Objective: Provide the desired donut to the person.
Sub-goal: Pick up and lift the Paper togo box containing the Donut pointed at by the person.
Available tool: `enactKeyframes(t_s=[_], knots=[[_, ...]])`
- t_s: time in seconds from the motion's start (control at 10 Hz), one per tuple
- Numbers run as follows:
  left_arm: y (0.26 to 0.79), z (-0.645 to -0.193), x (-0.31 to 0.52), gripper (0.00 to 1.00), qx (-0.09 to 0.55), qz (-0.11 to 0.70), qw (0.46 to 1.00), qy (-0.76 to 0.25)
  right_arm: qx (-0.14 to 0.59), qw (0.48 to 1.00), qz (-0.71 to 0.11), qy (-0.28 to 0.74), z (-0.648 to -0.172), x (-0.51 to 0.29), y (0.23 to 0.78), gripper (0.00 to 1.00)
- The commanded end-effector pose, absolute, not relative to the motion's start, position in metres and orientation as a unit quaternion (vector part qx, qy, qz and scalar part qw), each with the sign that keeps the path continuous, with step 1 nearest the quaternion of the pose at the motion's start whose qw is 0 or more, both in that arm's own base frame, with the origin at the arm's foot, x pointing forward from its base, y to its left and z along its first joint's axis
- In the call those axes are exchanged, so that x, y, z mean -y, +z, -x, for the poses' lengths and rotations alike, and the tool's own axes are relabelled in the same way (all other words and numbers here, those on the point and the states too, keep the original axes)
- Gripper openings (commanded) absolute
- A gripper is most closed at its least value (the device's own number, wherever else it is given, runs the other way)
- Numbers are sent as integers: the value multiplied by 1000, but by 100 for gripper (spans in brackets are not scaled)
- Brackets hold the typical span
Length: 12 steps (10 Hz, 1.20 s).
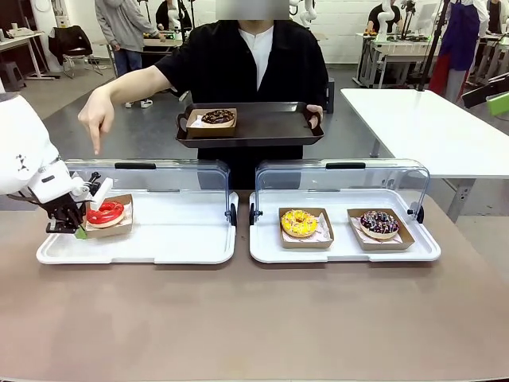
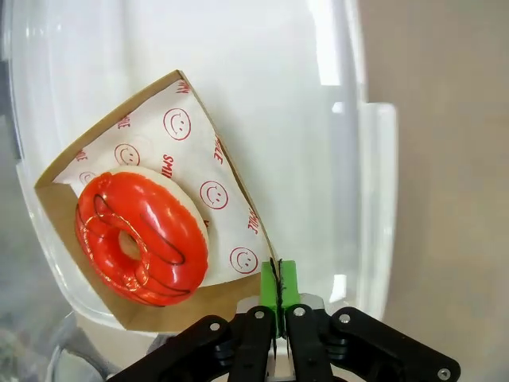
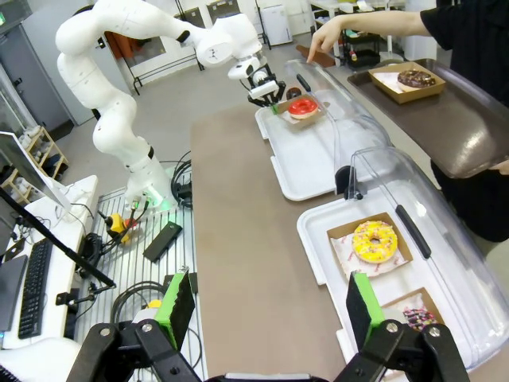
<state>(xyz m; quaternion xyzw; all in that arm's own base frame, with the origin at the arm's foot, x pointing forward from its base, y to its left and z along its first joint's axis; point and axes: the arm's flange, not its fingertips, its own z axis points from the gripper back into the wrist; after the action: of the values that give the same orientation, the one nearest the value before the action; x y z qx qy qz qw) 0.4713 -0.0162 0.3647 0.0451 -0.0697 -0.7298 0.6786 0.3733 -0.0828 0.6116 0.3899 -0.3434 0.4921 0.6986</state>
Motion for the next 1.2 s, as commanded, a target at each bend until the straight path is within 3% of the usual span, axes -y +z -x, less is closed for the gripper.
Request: enactKeyframes(t_s=[0.0,0.2,0.5,0.7,1.1], knots=[[416,-431,23,0,52,-28,635,-770,346,694,-392,495,-373,82,612,100],[457,-393,36,0,19,0,617,-787,346,694,-392,495,-373,82,612,100],[518,-336,60,0,43,28,594,-803,346,694,-392,495,-373,82,612,100],[560,-314,75,0,70,3,584,-809,346,694,-392,495,-373,82,612,100],[610,-352,92,0,89,-12,615,-783,346,694,-392,495,-373,82,612,100]])
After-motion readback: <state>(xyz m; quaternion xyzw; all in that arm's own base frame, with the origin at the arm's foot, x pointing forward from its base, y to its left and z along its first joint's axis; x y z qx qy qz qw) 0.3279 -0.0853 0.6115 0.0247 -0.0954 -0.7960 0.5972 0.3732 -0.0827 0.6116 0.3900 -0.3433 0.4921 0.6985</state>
